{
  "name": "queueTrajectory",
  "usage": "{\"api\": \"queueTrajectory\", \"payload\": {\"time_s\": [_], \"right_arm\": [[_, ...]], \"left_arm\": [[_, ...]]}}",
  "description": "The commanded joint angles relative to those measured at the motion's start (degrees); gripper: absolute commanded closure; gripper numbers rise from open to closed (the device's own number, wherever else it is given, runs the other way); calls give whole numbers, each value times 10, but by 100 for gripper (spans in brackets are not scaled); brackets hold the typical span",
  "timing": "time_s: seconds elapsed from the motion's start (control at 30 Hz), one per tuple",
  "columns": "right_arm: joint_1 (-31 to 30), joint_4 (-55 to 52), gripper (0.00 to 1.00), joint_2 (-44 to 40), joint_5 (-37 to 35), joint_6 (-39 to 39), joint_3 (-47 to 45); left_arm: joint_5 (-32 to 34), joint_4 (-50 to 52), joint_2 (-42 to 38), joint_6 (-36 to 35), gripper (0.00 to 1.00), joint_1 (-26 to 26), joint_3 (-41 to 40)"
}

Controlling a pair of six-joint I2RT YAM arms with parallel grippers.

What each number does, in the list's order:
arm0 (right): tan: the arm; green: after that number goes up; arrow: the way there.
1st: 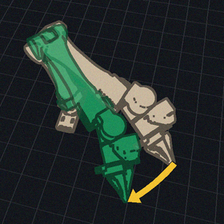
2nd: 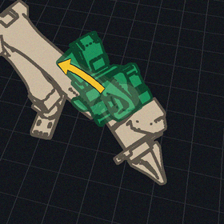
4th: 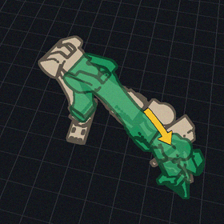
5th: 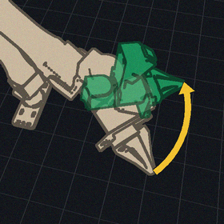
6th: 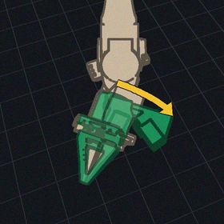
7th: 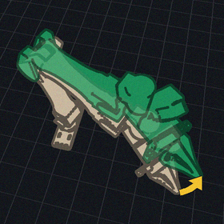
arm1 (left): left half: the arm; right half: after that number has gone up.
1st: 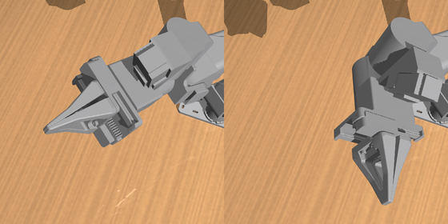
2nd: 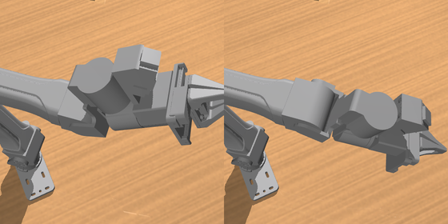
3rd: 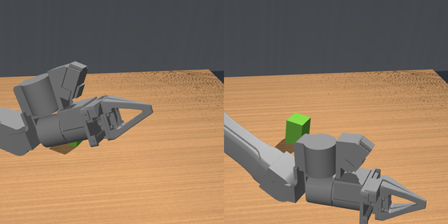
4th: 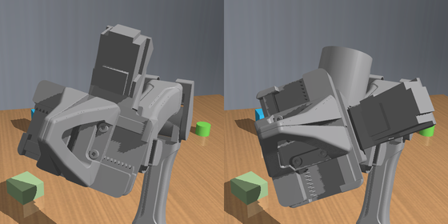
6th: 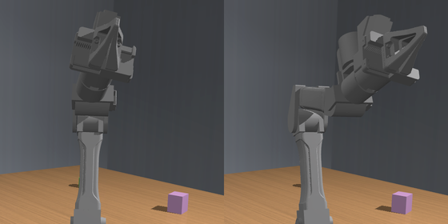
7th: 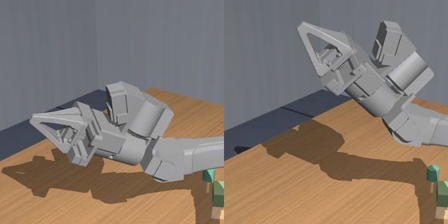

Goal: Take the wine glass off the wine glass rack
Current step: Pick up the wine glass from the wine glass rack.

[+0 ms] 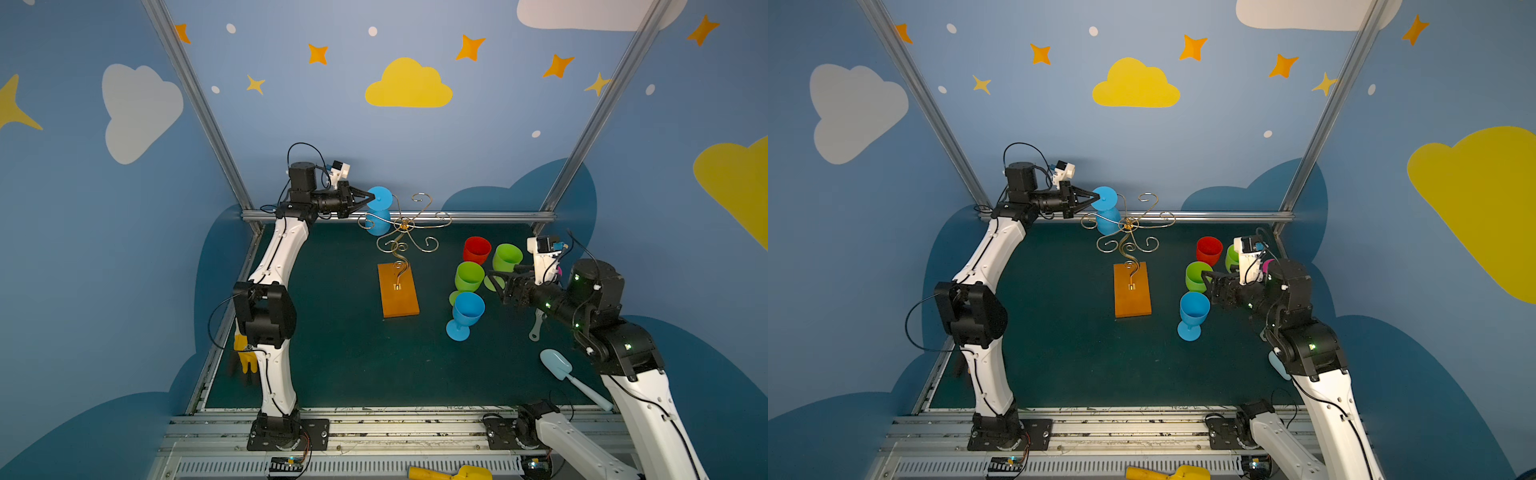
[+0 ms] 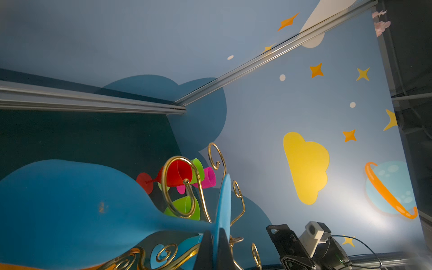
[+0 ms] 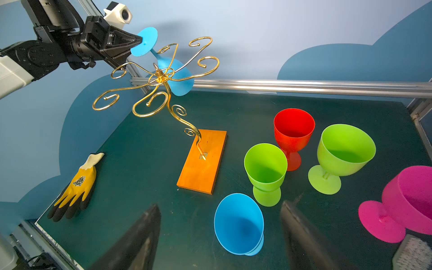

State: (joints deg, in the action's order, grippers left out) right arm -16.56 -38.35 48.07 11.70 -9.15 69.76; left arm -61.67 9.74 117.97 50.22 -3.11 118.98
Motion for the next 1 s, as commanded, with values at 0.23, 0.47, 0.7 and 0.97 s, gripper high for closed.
{"api": "queueTrajectory", "payload": {"time_s": [0.23,0.47,0.7,0.97], "right_arm": [[2,20,20,14,6,4,15],[2,50,20,40,16,23,31],[1,118,20,78,62,46,51],[-46,187,20,130,98,97,95]], "left_arm": [[-4,-111,-44,67,97,36,-8],[-8,-207,-76,149,97,70,-13],[-14,-260,-128,197,97,75,-3],[-15,-378,-178,301,97,62,-45]]}}
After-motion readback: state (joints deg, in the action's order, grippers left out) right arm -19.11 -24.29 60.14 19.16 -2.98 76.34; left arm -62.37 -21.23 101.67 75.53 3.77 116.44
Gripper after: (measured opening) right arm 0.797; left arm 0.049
